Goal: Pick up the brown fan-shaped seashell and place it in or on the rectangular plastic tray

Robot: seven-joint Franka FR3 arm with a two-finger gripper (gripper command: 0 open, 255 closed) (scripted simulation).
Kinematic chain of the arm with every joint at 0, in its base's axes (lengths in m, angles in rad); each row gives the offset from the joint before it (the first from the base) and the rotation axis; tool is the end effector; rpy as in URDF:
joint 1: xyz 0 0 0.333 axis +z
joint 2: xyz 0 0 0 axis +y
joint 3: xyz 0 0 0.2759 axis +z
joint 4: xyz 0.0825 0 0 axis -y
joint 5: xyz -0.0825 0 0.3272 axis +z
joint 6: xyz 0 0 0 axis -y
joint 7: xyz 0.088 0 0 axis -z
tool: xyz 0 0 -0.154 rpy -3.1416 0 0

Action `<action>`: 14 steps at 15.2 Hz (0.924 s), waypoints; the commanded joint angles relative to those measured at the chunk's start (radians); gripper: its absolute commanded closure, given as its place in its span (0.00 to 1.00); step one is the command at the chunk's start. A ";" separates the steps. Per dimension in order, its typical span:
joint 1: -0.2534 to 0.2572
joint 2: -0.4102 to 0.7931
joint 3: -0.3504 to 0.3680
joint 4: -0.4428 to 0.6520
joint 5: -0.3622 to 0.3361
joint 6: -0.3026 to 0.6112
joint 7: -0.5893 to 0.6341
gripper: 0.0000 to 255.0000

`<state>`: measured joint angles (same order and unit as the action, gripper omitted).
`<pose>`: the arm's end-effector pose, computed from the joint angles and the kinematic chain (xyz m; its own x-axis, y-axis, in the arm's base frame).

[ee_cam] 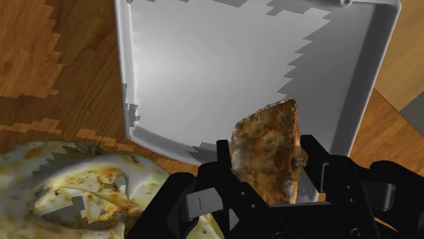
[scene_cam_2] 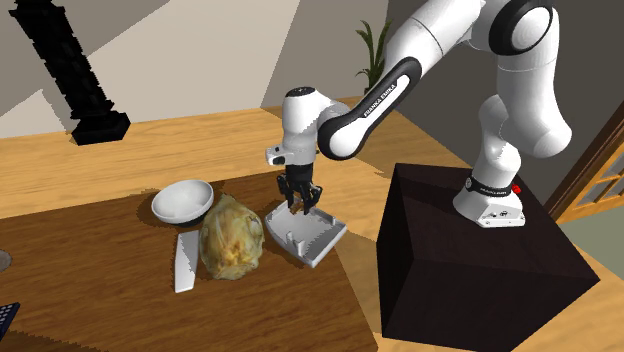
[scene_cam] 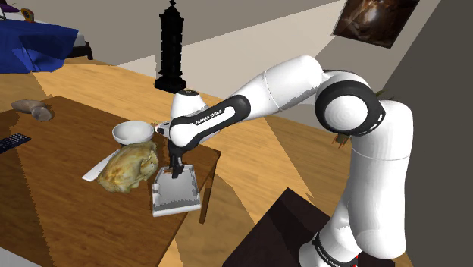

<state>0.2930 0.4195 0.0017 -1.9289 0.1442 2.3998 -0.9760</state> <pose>0.5484 0.1723 0.2316 0.3918 0.9133 0.1111 0.9197 -0.3922 -0.0198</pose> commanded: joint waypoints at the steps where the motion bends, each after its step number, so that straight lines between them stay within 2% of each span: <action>1: -0.001 0.018 0.001 -0.003 0.002 0.021 -0.003 1.00; 4: -0.002 0.050 0.004 -0.006 0.007 0.056 -0.009 1.00; 12: -0.002 0.050 0.004 -0.006 0.007 0.056 -0.009 1.00; 13: -0.002 0.050 0.004 -0.006 0.007 0.056 -0.009 0.00; 14: -0.002 0.050 0.004 -0.006 0.007 0.056 -0.009 0.00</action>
<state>0.2913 0.4695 0.0052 -1.9348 0.1510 2.4559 -0.9852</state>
